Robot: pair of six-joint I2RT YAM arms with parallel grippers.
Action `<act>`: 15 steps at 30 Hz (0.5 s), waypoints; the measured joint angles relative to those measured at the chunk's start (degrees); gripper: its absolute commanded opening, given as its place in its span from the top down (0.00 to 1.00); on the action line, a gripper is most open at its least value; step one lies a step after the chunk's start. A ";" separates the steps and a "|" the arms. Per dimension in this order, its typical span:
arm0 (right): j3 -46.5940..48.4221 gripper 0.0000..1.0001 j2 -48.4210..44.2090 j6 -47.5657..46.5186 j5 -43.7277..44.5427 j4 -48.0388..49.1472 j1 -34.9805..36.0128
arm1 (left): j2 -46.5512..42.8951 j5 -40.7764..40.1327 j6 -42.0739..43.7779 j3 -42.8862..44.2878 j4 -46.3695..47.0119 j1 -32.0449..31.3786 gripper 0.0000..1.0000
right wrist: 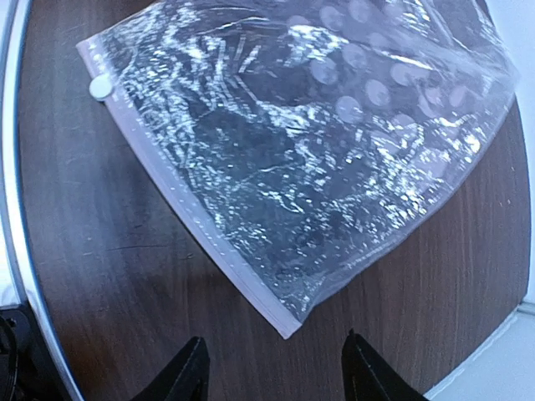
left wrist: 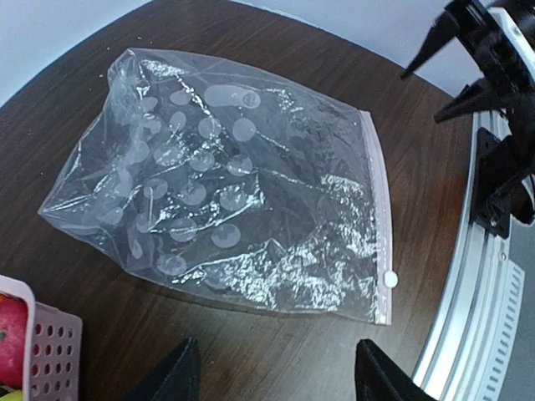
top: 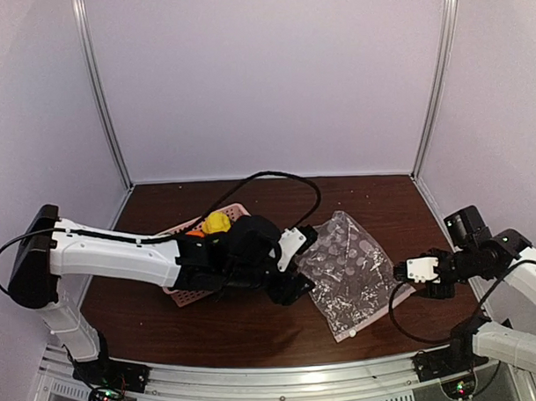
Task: Place the food in the zip-top bag and seal the zipper
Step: Pick up the zipper food storage bag from the center of the board.
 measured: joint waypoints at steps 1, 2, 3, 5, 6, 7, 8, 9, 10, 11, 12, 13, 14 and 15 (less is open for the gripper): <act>-0.20 0.52 0.61 -0.68 0.04 -0.17 1.14 | 2.32 0.07 -2.10 1.88 -0.09 0.00 0.35; -0.39 0.53 1.60 -1.01 0.26 -0.13 2.71 | 4.22 0.04 -4.48 3.43 -0.07 -0.02 0.34; -0.57 0.54 2.51 -1.22 0.55 0.04 4.31 | 5.66 -0.15 -7.06 4.39 -0.04 -0.02 0.33; -0.92 0.55 4.74 -1.25 1.18 1.07 7.61 | 7.19 -1.18 -12.33 5.01 -0.11 -0.02 0.34; -1.09 0.55 5.95 -1.05 1.75 1.86 9.42 | 7.80 -2.05 -15.82 5.01 -0.26 -0.02 0.34; -1.22 0.56 6.82 -0.85 2.01 2.47 11.04 | 8.17 -2.51 -18.27 5.01 -0.39 0.00 0.35; -1.40 0.56 7.58 -0.35 2.40 3.32 12.83 | 8.68 -2.97 -21.31 5.01 -0.39 0.02 0.36; -1.66 0.56 8.07 0.17 2.82 4.24 14.56 | 9.33 -3.10 -24.63 5.01 -0.07 0.15 0.37; -1.99 0.55 8.37 0.72 3.19 5.07 16.11 | 10.01 -3.06 -26.51 5.07 0.28 0.26 0.38; -2.29 0.56 8.52 1.09 3.45 5.79 17.27 | 11.10 -3.02 -28.50 5.38 0.42 0.39 0.40; -2.69 0.56 8.70 1.75 3.89 6.51 18.84 | 12.50 -2.99 -30.34 5.86 0.48 0.57 0.41; -2.93 0.56 8.87 2.08 4.17 6.91 19.74 | 13.57 -2.95 -31.78 6.10 0.59 0.79 0.43; -3.15 0.57 9.07 2.43 4.79 7.28 20.87 | 14.80 -2.73 -33.53 6.14 1.18 1.16 0.43; -3.43 0.59 9.22 2.64 5.35 7.58 21.84 | 15.87 -2.34 -35.28 6.14 1.57 1.66 0.43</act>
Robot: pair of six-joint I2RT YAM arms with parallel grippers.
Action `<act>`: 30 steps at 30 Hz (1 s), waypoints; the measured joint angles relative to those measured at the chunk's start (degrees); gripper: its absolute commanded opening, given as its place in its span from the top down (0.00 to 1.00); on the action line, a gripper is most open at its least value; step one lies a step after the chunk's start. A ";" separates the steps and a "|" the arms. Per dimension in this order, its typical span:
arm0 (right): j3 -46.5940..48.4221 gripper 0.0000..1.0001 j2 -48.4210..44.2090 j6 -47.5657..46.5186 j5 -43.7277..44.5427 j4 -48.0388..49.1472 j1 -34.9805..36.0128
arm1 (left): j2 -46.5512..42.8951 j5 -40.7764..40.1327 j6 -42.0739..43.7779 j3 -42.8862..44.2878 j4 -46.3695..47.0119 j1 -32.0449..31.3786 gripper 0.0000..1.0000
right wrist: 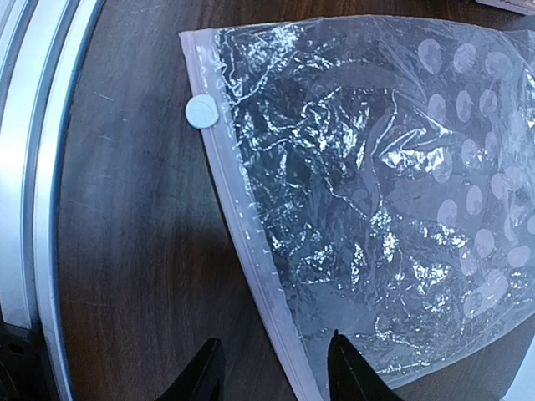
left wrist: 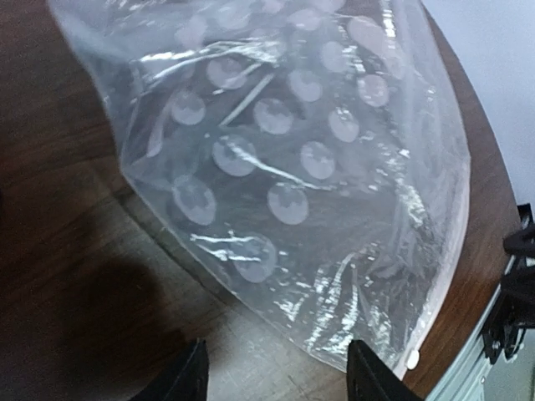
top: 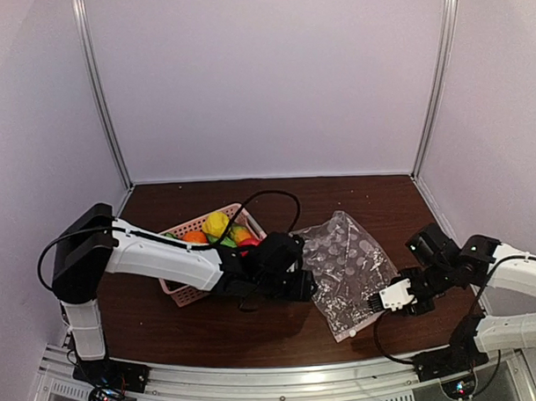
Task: Place the food in the zip-top bag and seal the zipper
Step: Pick up the zipper food storage bag from the center of the board.
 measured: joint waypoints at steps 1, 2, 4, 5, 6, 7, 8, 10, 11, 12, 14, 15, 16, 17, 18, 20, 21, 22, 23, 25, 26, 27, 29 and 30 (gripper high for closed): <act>-0.35 0.60 0.13 0.24 0.87 0.31 1.25 | 0.81 0.28 -1.51 -0.02 0.15 0.55 0.44; -0.61 0.61 0.20 0.39 1.46 0.55 2.12 | 1.46 0.61 -2.99 -0.09 0.20 1.22 0.44; -1.44 0.64 0.46 0.90 3.34 0.98 3.69 | 2.27 1.31 -5.42 -0.13 0.98 2.47 0.45; -1.75 0.64 0.72 0.90 4.13 1.14 4.98 | 2.51 1.55 -6.05 -0.13 1.62 2.89 0.46; -2.01 0.65 1.20 1.05 4.68 1.33 5.73 | 2.80 1.79 -6.64 -0.13 2.29 3.39 0.48; -2.19 0.65 1.84 1.16 5.46 1.64 6.21 | 3.19 2.12 -7.06 -0.07 3.04 3.74 0.49; -2.23 0.66 2.45 1.20 5.86 1.99 6.51 | 3.67 2.47 -7.39 0.04 3.67 4.00 0.50; -2.25 0.66 3.85 1.40 6.86 3.04 6.86 | 4.83 3.32 -7.65 0.39 4.79 4.28 0.50; -2.25 0.66 4.35 1.42 7.17 3.50 6.91 | 5.38 3.69 -7.76 0.55 5.07 4.39 0.50; -2.25 0.67 4.92 1.42 7.52 3.96 7.02 | 5.86 4.00 -7.80 0.63 5.38 4.55 0.50; -2.34 0.67 5.92 1.38 8.50 4.72 7.19 | 6.43 4.39 -7.82 0.66 5.88 4.68 0.51; -2.60 0.66 6.40 1.36 9.14 5.27 7.21 | 6.58 4.55 -7.82 0.66 6.05 4.79 0.51; -2.99 0.66 6.75 1.36 9.70 5.84 7.21 | 6.62 4.68 -7.82 0.66 6.19 4.92 0.52; -3.48 0.66 7.06 1.27 10.23 6.27 7.23 | 6.64 4.79 -7.82 0.66 6.34 5.07 0.53; -4.02 0.66 7.30 1.18 10.69 6.69 7.23 | 6.67 4.87 -7.78 0.68 6.64 5.29 0.53; -4.85 0.66 7.72 1.16 11.30 7.26 7.26 | 6.75 4.96 -7.74 0.74 7.21 5.70 0.53; -5.25 0.66 7.93 1.18 11.74 7.65 7.26 | 6.95 5.01 -7.63 0.92 7.45 5.88 0.53; -5.42 0.66 8.11 1.20 12.00 8.00 7.26 | 7.19 5.03 -7.52 1.09 7.65 6.08 0.53; -5.62 0.67 8.26 1.22 12.13 8.57 7.26 | 7.48 5.35 -7.45 1.31 7.72 6.21 0.53; -5.70 0.70 8.57 1.40 12.41 9.77 7.26 | 8.20 5.90 -7.17 1.88 7.87 6.38 0.53; -5.70 0.71 8.72 1.49 12.68 10.51 7.26 | 8.44 6.14 -7.08 1.92 7.96 6.45 0.53; -5.79 0.72 8.92 1.62 13.07 11.37 7.28 | 8.57 6.27 -7.06 1.92 7.93 6.45 0.53; -6.03 0.74 9.46 2.01 13.57 12.72 7.30 | 8.72 6.54 -6.91 1.95 7.96 6.45 0.53; -6.12 0.75 9.97 2.14 13.75 13.27 7.32 | 8.76 6.62 -6.82 1.99 7.96 6.45 0.53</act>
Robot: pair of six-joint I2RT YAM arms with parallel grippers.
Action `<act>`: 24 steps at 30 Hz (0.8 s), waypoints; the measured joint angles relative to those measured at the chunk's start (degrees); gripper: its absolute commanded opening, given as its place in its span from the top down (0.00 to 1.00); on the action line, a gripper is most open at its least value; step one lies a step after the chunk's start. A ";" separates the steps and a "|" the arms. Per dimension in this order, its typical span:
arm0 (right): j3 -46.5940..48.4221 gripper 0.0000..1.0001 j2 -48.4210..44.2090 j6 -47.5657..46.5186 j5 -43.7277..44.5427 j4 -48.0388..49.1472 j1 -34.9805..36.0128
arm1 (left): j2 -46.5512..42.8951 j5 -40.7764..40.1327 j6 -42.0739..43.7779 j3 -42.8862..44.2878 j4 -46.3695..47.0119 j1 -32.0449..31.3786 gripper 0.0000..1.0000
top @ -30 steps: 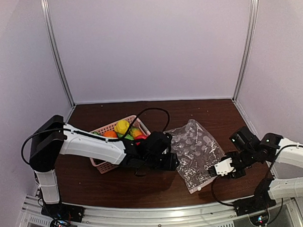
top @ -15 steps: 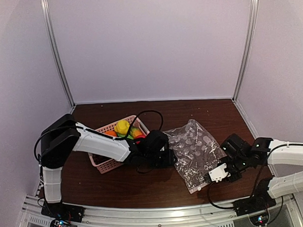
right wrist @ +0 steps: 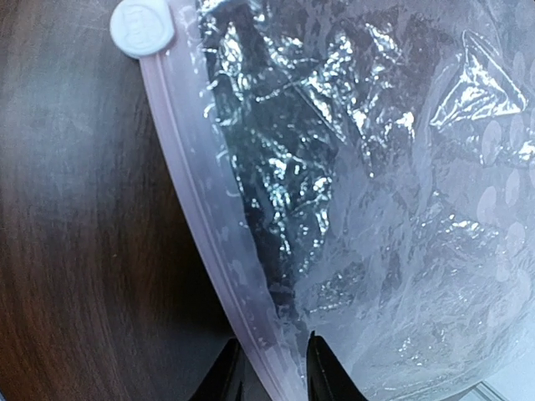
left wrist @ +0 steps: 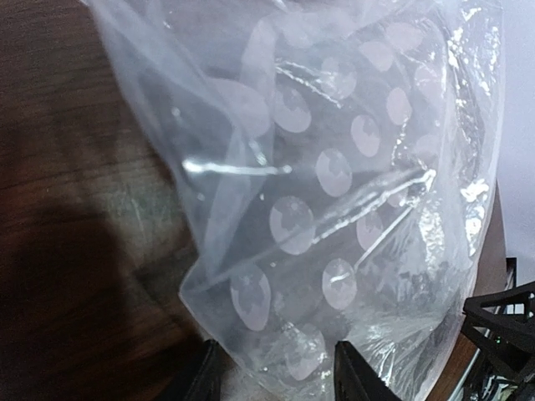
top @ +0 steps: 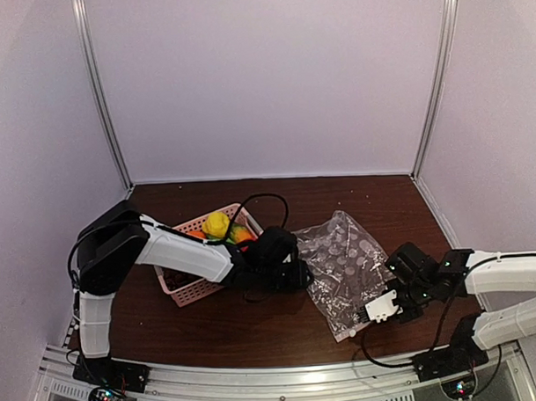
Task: Place the food in the zip-top bag and seal the zipper
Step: Pick up the zipper food storage bag from the center of the board.
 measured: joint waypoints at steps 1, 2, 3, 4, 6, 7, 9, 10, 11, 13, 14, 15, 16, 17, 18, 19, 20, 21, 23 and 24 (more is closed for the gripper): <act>-0.09 0.76 0.50 0.15 0.22 0.50 0.04 | 0.02 0.07 0.13 0.09 0.00 0.00 0.53; -0.20 0.77 1.01 0.20 0.46 0.94 0.07 | 0.02 0.11 0.22 0.20 0.02 0.00 0.53; -0.28 0.79 1.31 0.22 0.61 1.22 0.09 | 0.02 0.17 0.37 0.35 0.02 0.00 0.53; -0.31 0.82 1.57 0.31 0.76 1.38 0.13 | 0.02 0.24 0.48 0.55 0.02 0.02 0.53; -0.33 0.96 1.75 0.46 0.94 1.68 0.20 | 0.02 0.24 0.79 0.85 0.20 0.02 0.53; -0.33 1.00 1.75 0.68 1.07 1.88 0.20 | 0.02 0.26 0.96 0.98 0.31 0.02 0.53; -0.33 1.00 1.68 0.85 1.14 2.34 0.20 | 0.02 0.26 1.27 1.18 0.31 0.07 0.51; -0.31 1.00 1.49 1.51 1.18 2.49 0.20 | 0.07 0.28 1.62 1.49 0.26 0.11 0.50; -0.28 1.00 1.25 1.73 1.18 2.51 0.22 | 0.09 0.28 1.97 1.75 0.24 0.15 0.47; 0.13 1.00 0.33 2.86 1.20 2.05 0.20 | 0.11 0.28 3.19 2.89 -0.35 0.24 0.41; 0.79 1.00 -0.22 3.65 1.25 1.49 0.20 | 0.11 0.26 4.04 3.82 -0.76 0.31 0.39; 1.92 1.00 -0.94 4.81 1.31 0.83 0.20 | 0.11 0.20 5.22 4.94 -0.83 0.39 0.37; 2.75 1.00 -1.44 5.68 1.36 0.57 0.20 | 0.07 0.15 6.03 5.51 -0.85 0.44 0.34; 4.20 1.00 -2.08 7.10 1.51 0.11 0.20 | -0.15 -0.20 7.17 6.16 -0.83 0.48 0.33; 5.68 1.00 -2.60 8.50 1.73 -0.11 0.11 | -0.76 -0.81 8.59 6.43 -0.81 0.50 0.32; 7.26 1.00 -2.93 9.99 1.92 -0.26 -0.26 | -1.81 -1.55 10.08 6.40 -1.18 0.48 0.31; 8.63 1.00 -3.04 11.21 1.99 -0.44 -0.68 | -3.26 -2.62 11.56 6.38 -1.86 0.46 0.31; 10.43 1.00 -3.02 12.92 1.90 -0.59 -1.40 | -4.96 -4.00 12.98 6.21 -2.14 0.33 0.31; 13.94 1.00 -2.80 16.09 1.75 -0.90 -3.85 | -10.01 -7.98 15.89 5.49 -2.32 -0.15 0.31; 15.45 1.00 -2.62 17.38 1.70 -1.03 -4.98 | -13.05 -10.23 17.05 4.90 -2.29 -0.50 0.31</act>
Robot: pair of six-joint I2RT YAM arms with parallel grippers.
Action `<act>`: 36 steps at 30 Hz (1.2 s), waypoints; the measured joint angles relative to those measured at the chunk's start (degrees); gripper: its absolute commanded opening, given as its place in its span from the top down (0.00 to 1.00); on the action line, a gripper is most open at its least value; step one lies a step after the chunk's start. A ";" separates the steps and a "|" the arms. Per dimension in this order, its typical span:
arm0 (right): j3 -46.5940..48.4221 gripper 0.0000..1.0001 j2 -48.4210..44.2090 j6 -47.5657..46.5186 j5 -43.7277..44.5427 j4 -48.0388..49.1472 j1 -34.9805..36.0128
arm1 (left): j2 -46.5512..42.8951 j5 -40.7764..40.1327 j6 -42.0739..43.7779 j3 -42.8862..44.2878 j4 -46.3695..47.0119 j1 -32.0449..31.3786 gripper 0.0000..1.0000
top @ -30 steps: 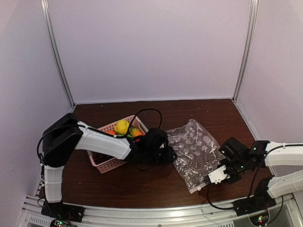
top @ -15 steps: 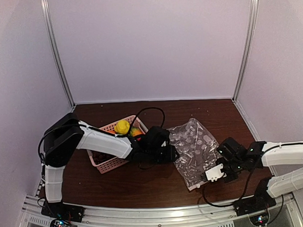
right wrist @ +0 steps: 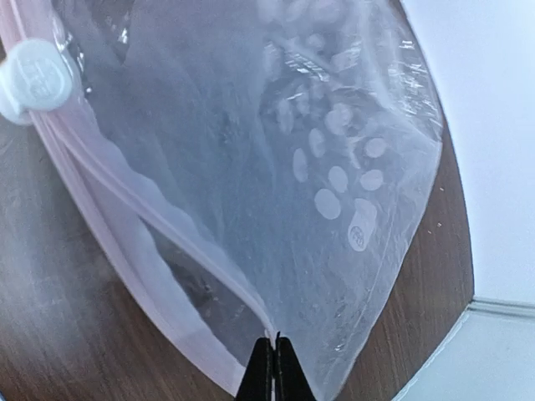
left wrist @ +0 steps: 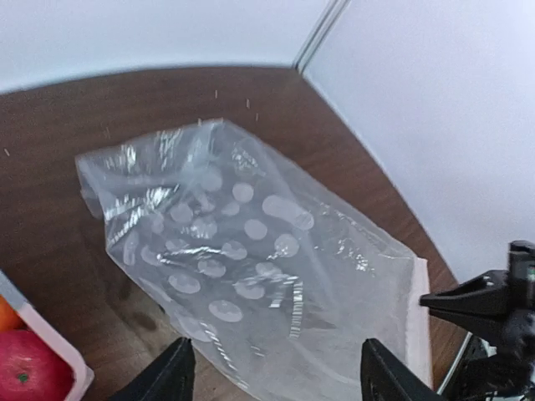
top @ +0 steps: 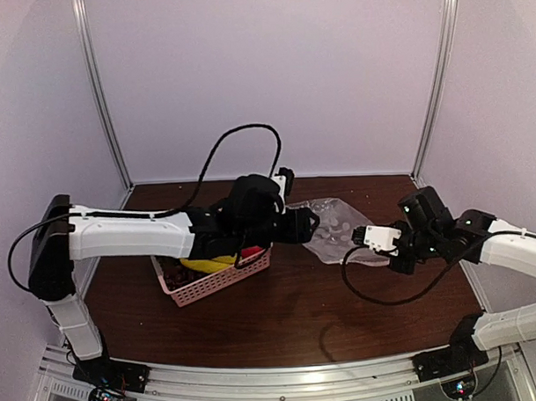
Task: Place the food in the zip-top bag and seal the zipper
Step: Pick up the zipper food storage bag from the center of the board, then open the zipper food storage bag at the center of the board.
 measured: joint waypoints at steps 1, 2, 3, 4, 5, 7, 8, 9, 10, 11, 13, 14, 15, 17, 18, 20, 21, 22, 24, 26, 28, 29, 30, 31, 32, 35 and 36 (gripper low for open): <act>2.03 1.00 0.39 1.73 -0.11 -0.02 -1.42 | -3.04 -2.14 0.90 -0.61 0.28 -0.52 0.31; 3.93 1.00 0.83 3.39 -0.37 0.02 -2.56 | -5.44 -3.91 1.51 -1.09 0.72 -1.05 0.30; 5.92 1.00 1.44 5.22 -0.59 0.11 -3.52 | -8.07 -5.55 2.10 -1.84 1.99 -1.86 0.30; 7.76 1.00 2.05 7.06 -0.72 0.28 -4.28 | -10.10 -7.43 2.49 -2.54 3.39 -2.78 0.30; 9.33 1.00 2.73 8.90 -0.79 0.63 -4.72 | -11.54 -8.81 2.78 -3.26 5.07 -3.82 0.30; 12.17 1.00 4.20 12.37 -1.01 1.31 -4.90 | -12.44 -10.91 2.97 -4.52 8.39 -5.86 0.30; 13.57 1.00 5.05 14.29 -1.09 1.46 -4.90 | -12.04 -11.47 2.86 -5.05 9.77 -6.82 0.30; 14.95 1.00 5.99 16.20 -1.11 1.55 -4.92 | -10.93 -12.09 2.56 -5.57 11.28 -7.82 0.30; 16.31 1.00 6.93 17.90 -1.14 1.64 -4.92 | -9.81 -12.20 2.16 -5.81 12.00 -8.44 0.31; 17.53 1.00 7.82 19.34 -1.14 1.70 -4.92 | -8.20 -12.07 1.73 -6.12 13.18 -9.05 0.31; 19.78 1.00 9.29 22.21 -1.29 1.84 -4.92 | -4.66 -11.54 0.61 -6.21 14.80 -9.49 0.30; 20.41 1.00 9.68 23.30 -1.44 1.90 -4.92 | -3.28 -11.34 0.28 -6.19 15.45 -9.49 0.30; 21.07 1.00 9.99 24.39 -1.79 1.90 -4.92 | -1.64 -11.10 0.00 -5.99 15.89 -9.42 0.30; 21.88 1.00 10.25 26.36 -2.36 1.88 -4.92 | 1.38 -10.71 -0.42 -4.81 16.52 -9.20 0.29; 22.23 1.00 10.34 27.21 -2.60 1.88 -4.92 | 2.60 -10.60 -0.50 -3.91 16.74 -9.18 0.28; 22.84 1.00 10.38 29.03 -3.30 1.86 -4.92 | 4.37 -10.36 -0.63 -1.99 17.94 -9.14 0.28; 23.02 1.00 10.36 29.66 -3.76 1.90 -4.92 | 5.07 -10.12 -0.61 -0.85 18.75 -9.11 0.27; 23.08 1.00 10.36 30.38 -4.20 1.92 -4.92 | 5.66 -9.92 -0.63 0.28 19.65 -9.11 0.27; 23.08 1.00 10.36 31.54 -5.14 1.88 -4.92 | 6.38 -9.49 -0.63 2.40 21.64 -9.11 0.26; 23.08 1.00 10.36 32.50 -6.03 1.88 -4.92 | 7.08 -9.11 -0.76 4.63 23.37 -9.09 0.26; 23.06 1.00 10.29 33.18 -6.95 1.90 -4.92 | 7.85 -9.20 -1.55 6.78 24.15 -8.98 0.28; 23.06 1.00 10.23 33.57 -7.39 1.90 -4.92 | 8.28 -9.33 -2.58 7.89 24.30 -8.92 0.31; 23.04 1.00 10.12 33.90 -7.76 1.90 -4.92 | 8.61 -9.49 -3.50 8.55 24.28 -8.57 0.35; 23.02 1.00 9.97 34.07 -8.13 1.90 -4.92 | 8.90 -9.62 -4.37 9.01 24.11 -8.33 0.40; 22.95 1.00 9.68 34.23 -8.63 1.92 -4.92 | 9.40 -9.75 -5.66 9.81 23.74 -7.89 0.45; 22.84 1.00 8.70 34.82 -9.38 1.99 -4.94 | 11.30 -9.94 -8.76 12.07 22.49 -6.32 0.59; 22.82 1.00 8.28 35.15 -9.51 2.05 -5.01 | 11.85 -9.97 -9.75 12.33 22.25 -5.77 0.66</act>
